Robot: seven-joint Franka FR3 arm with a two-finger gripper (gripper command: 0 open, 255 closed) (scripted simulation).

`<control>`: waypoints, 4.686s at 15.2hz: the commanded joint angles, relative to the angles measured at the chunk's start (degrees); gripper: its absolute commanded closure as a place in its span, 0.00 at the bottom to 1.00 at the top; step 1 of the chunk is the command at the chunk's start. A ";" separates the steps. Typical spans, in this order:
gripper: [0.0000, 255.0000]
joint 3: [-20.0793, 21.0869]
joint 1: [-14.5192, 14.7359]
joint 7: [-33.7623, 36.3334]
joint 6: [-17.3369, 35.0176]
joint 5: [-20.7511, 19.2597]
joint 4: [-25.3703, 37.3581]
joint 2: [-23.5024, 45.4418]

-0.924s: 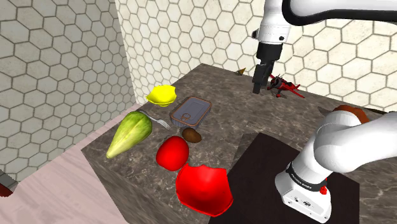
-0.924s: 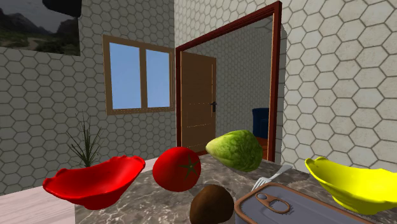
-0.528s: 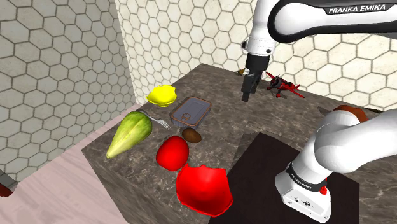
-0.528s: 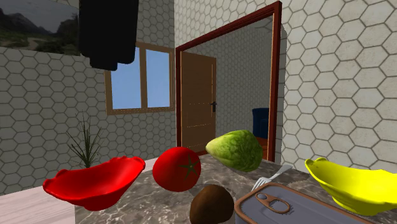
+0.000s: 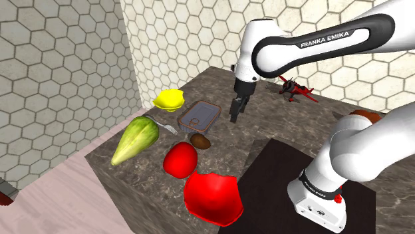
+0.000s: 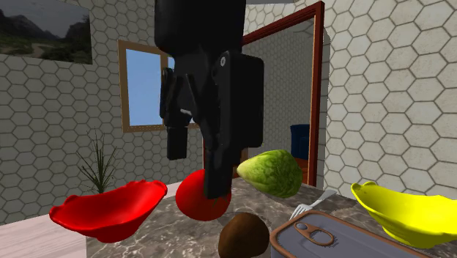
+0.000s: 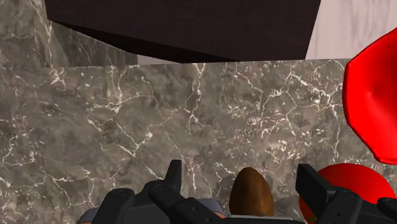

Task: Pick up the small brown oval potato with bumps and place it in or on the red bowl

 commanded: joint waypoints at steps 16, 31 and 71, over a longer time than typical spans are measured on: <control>0.00 4.47 5.37 -3.60 32.03 5.51 4.38 29.56; 1.00 4.78 5.67 -4.00 35.77 6.08 4.32 33.20; 1.00 7.10 7.26 4.66 12.34 4.26 6.94 11.58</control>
